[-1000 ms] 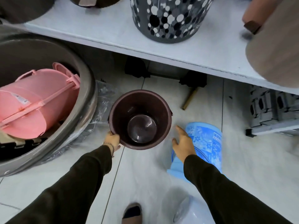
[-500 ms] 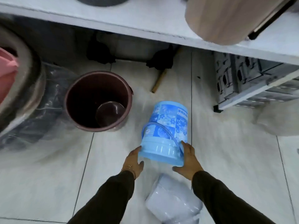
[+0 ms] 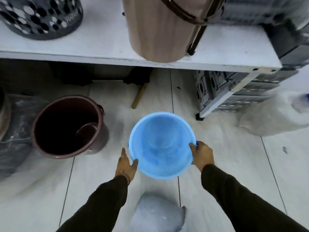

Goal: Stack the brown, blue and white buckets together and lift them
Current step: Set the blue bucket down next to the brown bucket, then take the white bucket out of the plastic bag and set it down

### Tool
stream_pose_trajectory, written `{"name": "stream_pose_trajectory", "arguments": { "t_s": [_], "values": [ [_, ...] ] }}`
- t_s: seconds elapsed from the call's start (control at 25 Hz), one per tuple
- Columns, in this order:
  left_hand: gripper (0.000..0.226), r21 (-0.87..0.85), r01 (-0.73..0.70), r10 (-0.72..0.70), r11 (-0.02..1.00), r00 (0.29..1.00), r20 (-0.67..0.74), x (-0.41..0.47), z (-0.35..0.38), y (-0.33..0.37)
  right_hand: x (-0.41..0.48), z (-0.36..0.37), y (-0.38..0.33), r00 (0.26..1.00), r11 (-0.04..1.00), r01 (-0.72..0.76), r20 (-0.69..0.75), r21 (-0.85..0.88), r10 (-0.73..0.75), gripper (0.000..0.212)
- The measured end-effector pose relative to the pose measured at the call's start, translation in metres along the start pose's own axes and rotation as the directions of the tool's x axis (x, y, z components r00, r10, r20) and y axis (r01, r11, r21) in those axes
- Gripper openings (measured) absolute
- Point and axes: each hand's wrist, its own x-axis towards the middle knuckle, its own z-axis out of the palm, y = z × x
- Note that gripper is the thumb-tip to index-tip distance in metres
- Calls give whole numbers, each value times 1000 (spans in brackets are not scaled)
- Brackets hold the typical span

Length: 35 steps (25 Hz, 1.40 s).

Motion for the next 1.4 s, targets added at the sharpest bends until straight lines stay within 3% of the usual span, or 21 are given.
{"name": "stream_pose_trajectory", "arguments": {
  "t_s": [0.12,0.28,0.4,0.6,0.72,0.8,0.88,0.96,1.08,1.16,1.24,1.32,1.4],
  "values": [
    [51,-448,226,-152,865,969,196,8,34,49,33,-19,5,953,902,-303,112,309,282,30],
    [47,-680,288,-173,674,957,234,22,69,96,50,-31,23,905,755,-419,163,504,394,27],
    [51,-562,226,-171,796,974,148,32,75,111,47,-37,28,905,691,-420,216,588,366,34],
    [64,-379,169,-90,910,972,217,19,63,103,35,-60,29,925,706,-379,260,599,275,67],
    [60,-36,15,-9,999,985,173,-10,54,67,11,-70,46,921,738,-390,239,552,308,65],
    [56,229,-118,67,966,973,221,-30,50,38,-16,-65,65,904,751,-425,278,505,325,60],
    [55,479,-294,132,827,930,343,-51,54,11,-49,-48,95,887,806,-453,281,380,366,53],
    [55,594,-442,173,672,874,455,-73,68,-14,-87,-23,132,868,874,-470,243,121,433,48],
    [55,594,-639,217,489,749,627,-97,103,-45,-151,21,184,799,823,-566,277,46,533,43],
    [58,547,-799,210,251,597,774,-111,131,-62,-195,55,213,747,788,-614,360,50,559,23],
    [61,470,-882,161,-35,459,874,-119,153,-77,-225,89,232,725,815,-580,448,-15,524,23],
    [57,423,-883,99,-206,411,906,-124,162,-91,-243,117,242,781,866,-499,408,-48,473,17],
    [52,484,-842,172,-237,454,874,-126,151,-97,-249,128,235,902,931,-366,255,17,349,21]
  ]
}}
